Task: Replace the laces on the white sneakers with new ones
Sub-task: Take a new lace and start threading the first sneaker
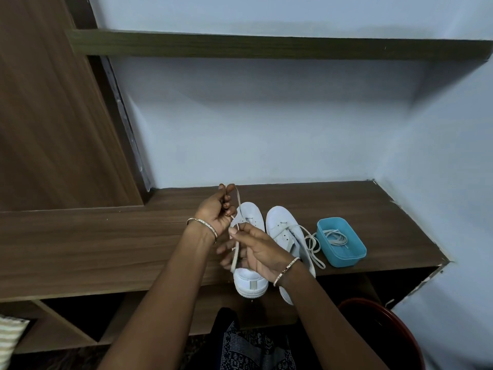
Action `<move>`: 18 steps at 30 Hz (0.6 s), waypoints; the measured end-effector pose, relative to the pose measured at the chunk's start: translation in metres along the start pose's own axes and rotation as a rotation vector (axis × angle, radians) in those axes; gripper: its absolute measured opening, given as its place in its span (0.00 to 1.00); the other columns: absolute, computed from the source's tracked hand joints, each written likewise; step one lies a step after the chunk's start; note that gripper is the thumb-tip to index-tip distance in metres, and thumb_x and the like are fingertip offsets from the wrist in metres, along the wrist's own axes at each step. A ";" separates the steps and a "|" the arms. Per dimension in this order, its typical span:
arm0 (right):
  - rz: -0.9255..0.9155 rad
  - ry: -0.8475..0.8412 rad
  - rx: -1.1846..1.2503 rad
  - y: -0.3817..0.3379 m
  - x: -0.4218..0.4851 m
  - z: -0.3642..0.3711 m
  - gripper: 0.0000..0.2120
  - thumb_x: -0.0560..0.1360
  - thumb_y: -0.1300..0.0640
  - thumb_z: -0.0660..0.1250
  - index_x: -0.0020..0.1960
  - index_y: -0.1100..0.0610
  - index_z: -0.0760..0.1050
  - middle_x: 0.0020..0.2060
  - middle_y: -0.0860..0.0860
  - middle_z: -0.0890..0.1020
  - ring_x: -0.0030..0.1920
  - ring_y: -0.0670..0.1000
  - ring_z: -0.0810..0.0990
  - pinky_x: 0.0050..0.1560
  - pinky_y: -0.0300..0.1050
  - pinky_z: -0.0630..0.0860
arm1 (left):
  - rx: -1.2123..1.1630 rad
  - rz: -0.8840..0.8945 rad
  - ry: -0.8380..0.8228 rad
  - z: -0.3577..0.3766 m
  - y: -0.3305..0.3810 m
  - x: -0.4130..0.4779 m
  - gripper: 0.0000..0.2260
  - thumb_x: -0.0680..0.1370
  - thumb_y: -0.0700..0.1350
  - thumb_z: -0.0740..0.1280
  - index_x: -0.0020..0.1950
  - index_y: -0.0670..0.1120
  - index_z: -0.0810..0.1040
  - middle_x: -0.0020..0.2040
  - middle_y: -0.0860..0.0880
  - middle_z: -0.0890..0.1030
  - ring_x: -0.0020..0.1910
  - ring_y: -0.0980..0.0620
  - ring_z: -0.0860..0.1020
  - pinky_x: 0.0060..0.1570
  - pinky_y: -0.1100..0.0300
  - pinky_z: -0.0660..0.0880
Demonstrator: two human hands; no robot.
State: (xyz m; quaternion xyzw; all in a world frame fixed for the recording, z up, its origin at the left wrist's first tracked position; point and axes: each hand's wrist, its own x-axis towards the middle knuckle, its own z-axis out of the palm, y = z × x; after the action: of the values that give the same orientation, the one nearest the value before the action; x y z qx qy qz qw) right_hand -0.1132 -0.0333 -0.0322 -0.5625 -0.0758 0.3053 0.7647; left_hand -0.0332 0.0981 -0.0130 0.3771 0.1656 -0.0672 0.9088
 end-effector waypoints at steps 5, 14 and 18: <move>-0.057 0.136 0.070 -0.005 -0.010 -0.031 0.10 0.82 0.63 0.62 0.62 0.55 0.70 0.32 0.53 0.75 0.25 0.46 0.64 0.27 0.39 0.60 | 0.258 0.088 0.152 -0.028 0.002 0.011 0.14 0.84 0.46 0.59 0.44 0.43 0.79 0.27 0.52 0.66 0.19 0.59 0.62 0.17 0.67 0.57; -0.314 0.427 0.353 -0.037 -0.031 -0.095 0.08 0.80 0.66 0.62 0.54 0.64 0.79 0.39 0.56 0.83 0.34 0.47 0.81 0.34 0.35 0.78 | 0.780 0.176 0.381 -0.076 -0.020 0.005 0.14 0.81 0.42 0.65 0.37 0.40 0.78 0.21 0.50 0.68 0.21 0.53 0.63 0.21 0.67 0.59; -0.440 0.473 0.543 -0.045 -0.032 -0.114 0.08 0.80 0.67 0.62 0.55 0.65 0.78 0.47 0.59 0.86 0.47 0.51 0.86 0.44 0.38 0.82 | 0.899 0.113 0.275 -0.076 -0.027 -0.013 0.10 0.81 0.37 0.63 0.41 0.43 0.79 0.27 0.47 0.71 0.17 0.57 0.64 0.19 0.69 0.59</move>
State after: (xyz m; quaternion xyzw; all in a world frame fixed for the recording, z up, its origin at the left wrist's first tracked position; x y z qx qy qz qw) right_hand -0.0690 -0.1523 -0.0246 -0.3654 0.0669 0.0061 0.9284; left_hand -0.0707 0.1331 -0.0766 0.7469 0.2180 -0.0322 0.6274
